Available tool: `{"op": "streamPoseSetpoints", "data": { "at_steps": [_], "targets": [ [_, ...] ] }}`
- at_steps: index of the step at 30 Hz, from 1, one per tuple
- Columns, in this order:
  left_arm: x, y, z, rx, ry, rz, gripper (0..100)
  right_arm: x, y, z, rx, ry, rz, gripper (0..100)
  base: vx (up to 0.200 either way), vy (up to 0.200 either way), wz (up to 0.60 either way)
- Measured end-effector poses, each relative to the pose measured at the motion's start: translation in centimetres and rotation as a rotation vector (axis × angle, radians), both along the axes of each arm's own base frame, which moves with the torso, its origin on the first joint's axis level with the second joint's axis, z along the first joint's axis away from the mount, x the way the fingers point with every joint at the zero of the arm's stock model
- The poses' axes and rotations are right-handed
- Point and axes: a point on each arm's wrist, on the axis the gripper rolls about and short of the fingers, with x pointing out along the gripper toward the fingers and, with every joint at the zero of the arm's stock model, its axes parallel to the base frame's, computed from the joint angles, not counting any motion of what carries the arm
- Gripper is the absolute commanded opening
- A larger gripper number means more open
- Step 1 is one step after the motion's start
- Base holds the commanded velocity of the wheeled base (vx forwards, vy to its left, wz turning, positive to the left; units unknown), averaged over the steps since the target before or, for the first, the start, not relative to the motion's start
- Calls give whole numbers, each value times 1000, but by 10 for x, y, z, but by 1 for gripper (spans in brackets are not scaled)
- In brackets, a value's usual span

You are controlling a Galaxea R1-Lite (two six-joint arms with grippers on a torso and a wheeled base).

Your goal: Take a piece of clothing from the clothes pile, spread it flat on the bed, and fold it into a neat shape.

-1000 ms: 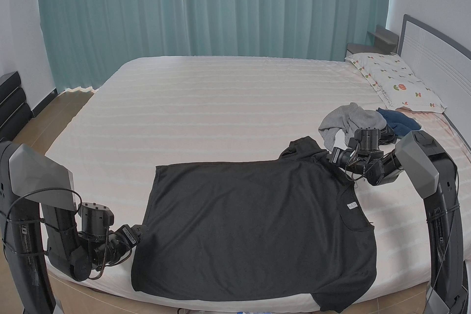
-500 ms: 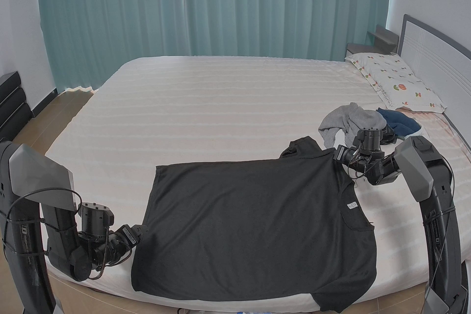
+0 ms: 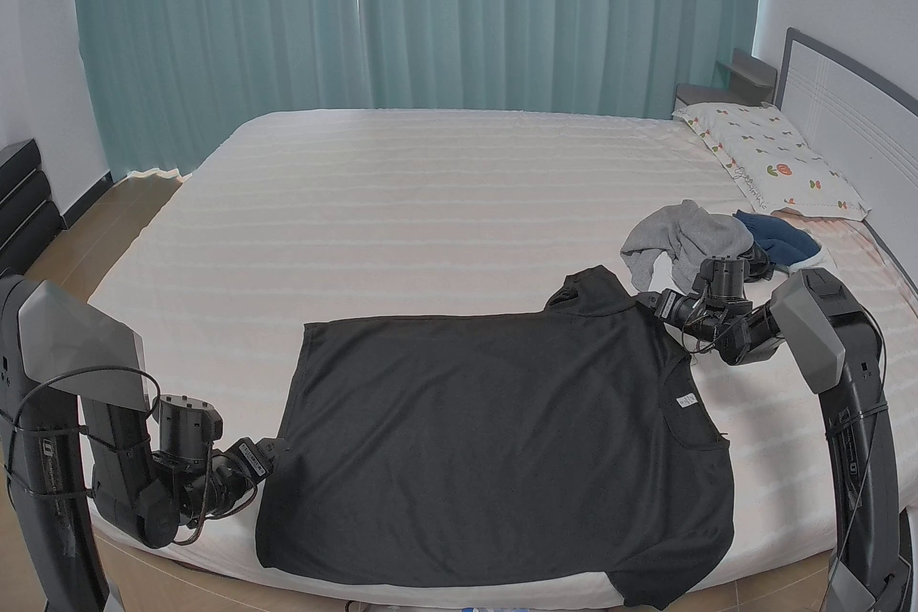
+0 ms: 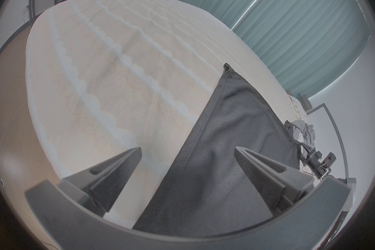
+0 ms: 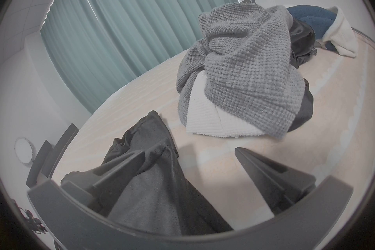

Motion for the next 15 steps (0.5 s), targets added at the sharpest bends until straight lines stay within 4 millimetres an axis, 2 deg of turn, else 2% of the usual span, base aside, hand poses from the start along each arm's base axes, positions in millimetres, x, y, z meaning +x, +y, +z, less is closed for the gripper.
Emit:
{"op": "streamPoseSetpoints", "data": {
  "at_steps": [5,14,15],
  "targets": [
    [-2,-1,1,-3,-4,-6,100,-13,-1,19,69,22,-28,100,0,0,0],
    [-9,-7,6,-22,-43,-48,100,-72,-4,30,141,48,-21,100,0,0,0],
    [-10,-7,6,-24,-45,-53,100,-79,-4,31,145,45,-17,100,-200,0,0]
  ]
}}
